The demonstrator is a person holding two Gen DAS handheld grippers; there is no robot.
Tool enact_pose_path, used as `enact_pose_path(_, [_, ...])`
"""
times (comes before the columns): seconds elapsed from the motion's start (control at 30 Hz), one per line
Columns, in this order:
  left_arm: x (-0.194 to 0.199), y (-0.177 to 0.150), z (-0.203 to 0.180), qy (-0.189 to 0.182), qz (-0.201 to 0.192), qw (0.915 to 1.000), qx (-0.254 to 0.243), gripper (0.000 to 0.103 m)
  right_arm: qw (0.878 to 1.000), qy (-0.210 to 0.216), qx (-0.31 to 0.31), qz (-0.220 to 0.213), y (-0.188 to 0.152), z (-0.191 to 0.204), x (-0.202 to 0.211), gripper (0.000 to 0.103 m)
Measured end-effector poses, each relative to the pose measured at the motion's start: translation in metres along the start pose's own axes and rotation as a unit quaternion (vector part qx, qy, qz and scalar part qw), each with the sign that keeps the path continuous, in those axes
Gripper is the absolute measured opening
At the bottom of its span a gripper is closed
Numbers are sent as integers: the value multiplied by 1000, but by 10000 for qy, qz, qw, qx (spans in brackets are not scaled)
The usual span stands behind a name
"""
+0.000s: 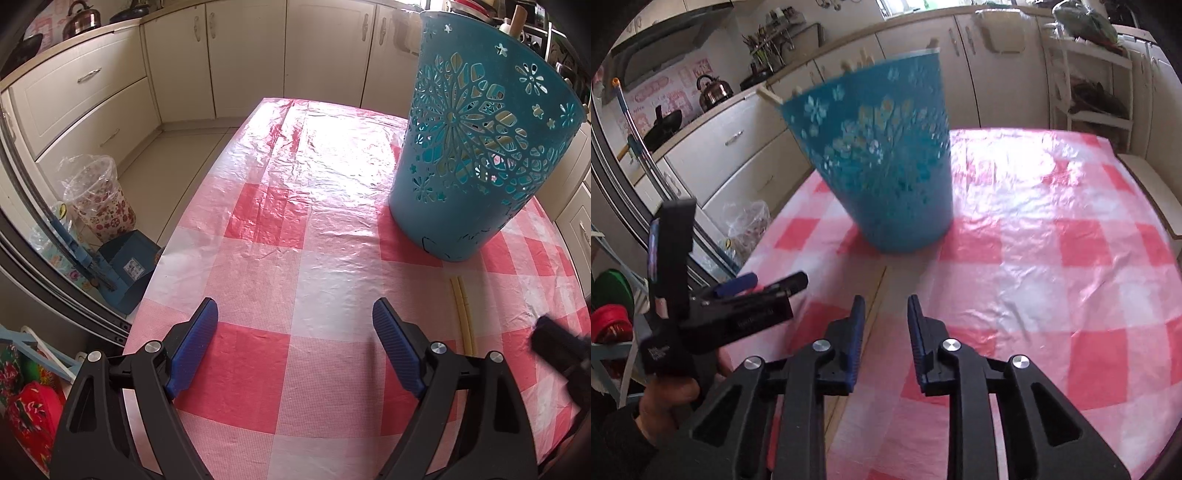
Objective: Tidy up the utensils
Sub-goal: 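Lower the open right gripper back to the loose chopsticks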
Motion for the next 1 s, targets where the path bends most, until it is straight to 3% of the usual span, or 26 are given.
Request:
enact_pose_path(0.23, [0,0,-1,1,-7,10000,-16,82,9982,-477,222,292,-4,11,-35,22])
enact_pose_path(0.43, [-1,0,-3,42,26,10000,-77,82,9953,-771,536,233,-9,16,-41,21])
enact_pose_path(1.0, [2,-1,0,-38,-33,10000,-15,82,9934,-1061,403,185,-13,7,-33,17])
Point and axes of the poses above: each gripper's, at about its wrist camera, not at the fingertips, and x roughly against the way its jaws point, z to its left, y to its top, the point moved 5 cm from there along -x, roughly the way its jaws point, and after that the axes turned 5 degrees about -x, right-handed, at the moved point
